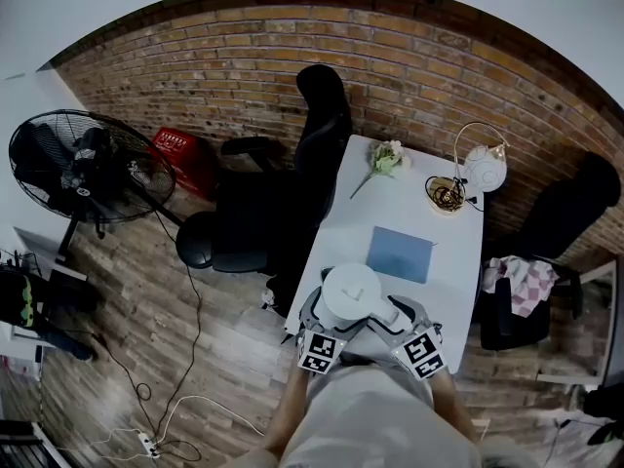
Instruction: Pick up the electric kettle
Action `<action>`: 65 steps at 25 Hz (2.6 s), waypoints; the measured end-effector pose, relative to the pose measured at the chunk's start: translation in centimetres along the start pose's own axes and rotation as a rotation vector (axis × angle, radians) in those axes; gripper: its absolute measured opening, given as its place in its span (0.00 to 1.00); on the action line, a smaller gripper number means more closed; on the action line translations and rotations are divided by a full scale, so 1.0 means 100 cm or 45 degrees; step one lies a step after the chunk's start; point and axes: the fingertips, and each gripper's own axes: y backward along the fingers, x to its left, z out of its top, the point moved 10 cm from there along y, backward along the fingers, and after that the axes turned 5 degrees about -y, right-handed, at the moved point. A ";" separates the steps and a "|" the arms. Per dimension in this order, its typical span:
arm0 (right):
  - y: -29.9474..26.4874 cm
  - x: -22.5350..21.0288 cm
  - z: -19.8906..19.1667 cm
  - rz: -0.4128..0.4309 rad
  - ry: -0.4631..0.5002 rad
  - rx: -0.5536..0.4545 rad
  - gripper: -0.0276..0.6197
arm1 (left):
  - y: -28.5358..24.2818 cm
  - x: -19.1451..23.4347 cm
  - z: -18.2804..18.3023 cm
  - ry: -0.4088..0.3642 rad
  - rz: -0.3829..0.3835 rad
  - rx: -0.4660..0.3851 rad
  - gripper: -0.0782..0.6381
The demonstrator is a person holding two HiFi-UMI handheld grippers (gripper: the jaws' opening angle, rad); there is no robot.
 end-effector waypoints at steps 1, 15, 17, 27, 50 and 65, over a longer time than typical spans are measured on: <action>0.000 0.001 0.000 0.013 0.007 -0.003 0.38 | 0.000 0.000 0.000 -0.002 0.003 -0.016 0.91; 0.002 -0.004 0.001 0.087 0.023 -0.021 0.31 | 0.001 -0.002 0.001 -0.003 0.036 -0.009 0.91; 0.002 -0.004 0.001 0.091 0.024 -0.021 0.31 | 0.002 -0.002 0.000 -0.004 0.043 0.002 0.91; 0.003 -0.004 0.002 0.115 0.035 -0.033 0.31 | 0.004 -0.003 0.004 -0.010 0.067 0.015 0.91; 0.019 0.005 0.021 0.215 0.097 -0.136 0.31 | 0.030 -0.012 0.027 -0.007 0.171 -0.024 0.91; 0.040 0.026 0.049 0.416 0.238 -0.249 0.31 | 0.085 -0.030 0.049 0.034 0.392 -0.081 0.91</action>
